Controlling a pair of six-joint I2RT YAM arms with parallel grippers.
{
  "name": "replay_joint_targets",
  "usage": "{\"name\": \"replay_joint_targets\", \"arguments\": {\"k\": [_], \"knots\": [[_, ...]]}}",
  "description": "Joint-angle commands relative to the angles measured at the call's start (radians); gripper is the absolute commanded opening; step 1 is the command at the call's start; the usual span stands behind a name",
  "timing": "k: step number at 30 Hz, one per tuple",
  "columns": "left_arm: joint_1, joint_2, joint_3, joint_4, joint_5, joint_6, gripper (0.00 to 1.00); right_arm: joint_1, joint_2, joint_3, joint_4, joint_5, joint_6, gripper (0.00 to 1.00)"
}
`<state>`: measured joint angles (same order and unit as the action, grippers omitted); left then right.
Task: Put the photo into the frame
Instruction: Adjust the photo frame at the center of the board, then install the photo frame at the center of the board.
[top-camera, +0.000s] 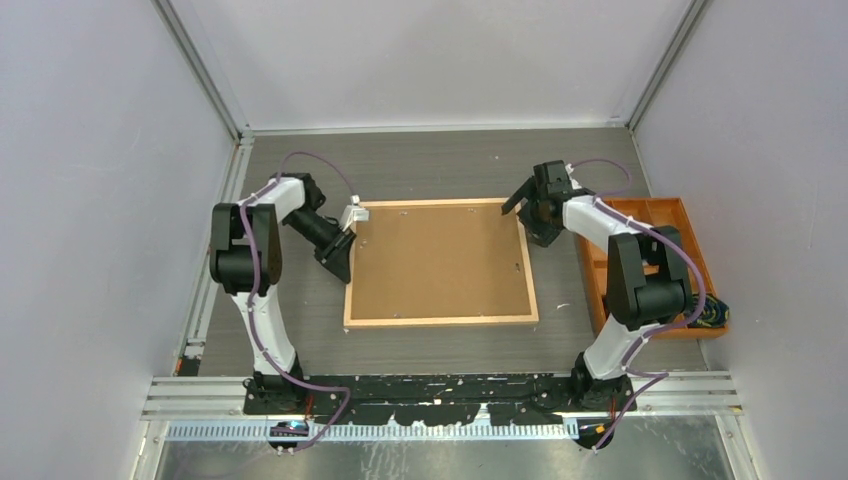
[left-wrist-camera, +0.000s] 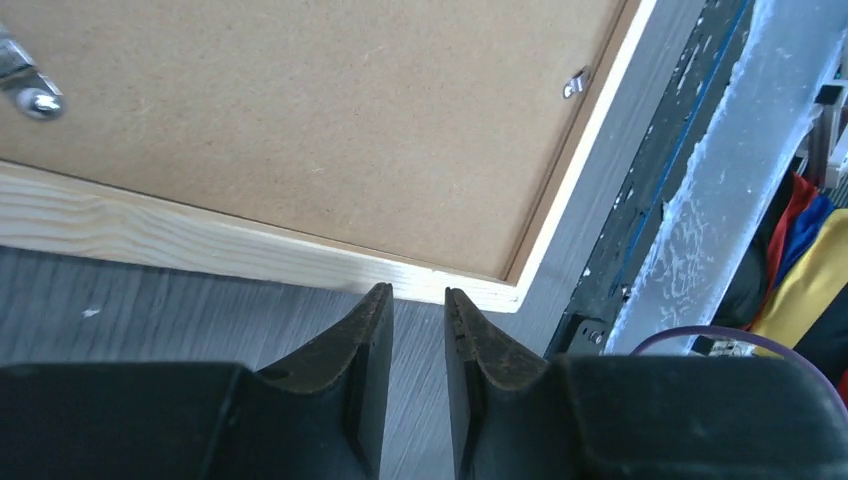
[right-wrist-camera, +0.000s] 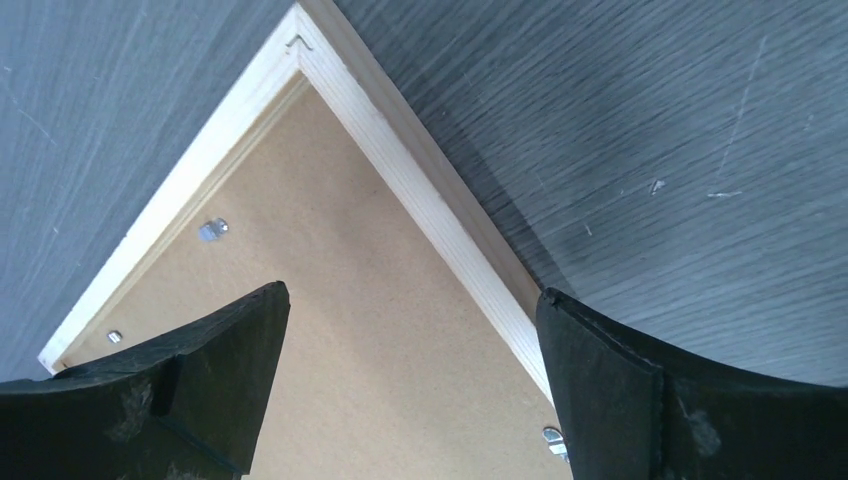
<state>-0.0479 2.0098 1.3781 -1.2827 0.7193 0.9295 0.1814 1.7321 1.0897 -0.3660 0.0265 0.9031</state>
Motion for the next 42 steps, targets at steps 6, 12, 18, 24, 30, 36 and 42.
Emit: {"name": "replay_joint_targets", "arguments": {"k": [6, 12, 18, 24, 30, 36, 42], "knots": [[0.134, 0.083, 0.199, 0.161, 0.106, -0.364, 0.27, 0.154, -0.150, 0.068, 0.084, 0.031, 0.060, 0.85], [0.128, 0.169, 0.250, 0.201, 0.130, -0.435, 0.33, 0.381, 0.016, 0.180, 0.187, -0.029, 0.135, 0.74], [0.118, 0.201, 0.257, 0.209, 0.143, -0.454, 0.30, 0.521, 0.237, 0.342, 0.274, -0.106, 0.205, 0.72], [0.111, 0.217, 0.249, 0.234, 0.137, -0.473, 0.22, 0.590, 0.403, 0.477, 0.317, -0.159, 0.266, 0.66], [0.110, 0.218, 0.242, 0.254, 0.118, -0.485, 0.15, 0.613, 0.493, 0.559, 0.325, -0.186, 0.292, 0.53], [0.108, 0.209, 0.234, 0.267, 0.109, -0.485, 0.13, 0.616, 0.526, 0.578, 0.326, -0.208, 0.310, 0.50], [0.103, 0.204, 0.233, 0.275, 0.099, -0.488, 0.12, 0.623, 0.542, 0.582, 0.329, -0.222, 0.324, 0.50]]}}
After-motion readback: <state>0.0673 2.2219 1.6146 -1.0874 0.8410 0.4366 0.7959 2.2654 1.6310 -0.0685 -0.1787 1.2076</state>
